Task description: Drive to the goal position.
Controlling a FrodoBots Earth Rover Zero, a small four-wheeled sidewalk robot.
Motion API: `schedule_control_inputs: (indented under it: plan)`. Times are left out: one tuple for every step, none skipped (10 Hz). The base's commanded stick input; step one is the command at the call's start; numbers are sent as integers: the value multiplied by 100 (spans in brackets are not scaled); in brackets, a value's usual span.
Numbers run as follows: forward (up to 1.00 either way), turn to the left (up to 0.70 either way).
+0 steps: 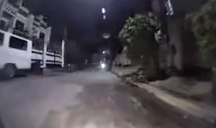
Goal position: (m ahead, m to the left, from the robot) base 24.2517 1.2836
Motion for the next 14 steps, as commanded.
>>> schedule_control_inputs:
  plan:
    - [50,0]
    - [50,0]
    - [50,0]
    - [50,0]
    - [50,0]
    - [50,0]
    - [50,0]
    - [50,0]
    - [50,-44]
    - [50,-50]
    - [50,-50]
    - [50,-50]
    - [50,-50]
    - [50,-43]
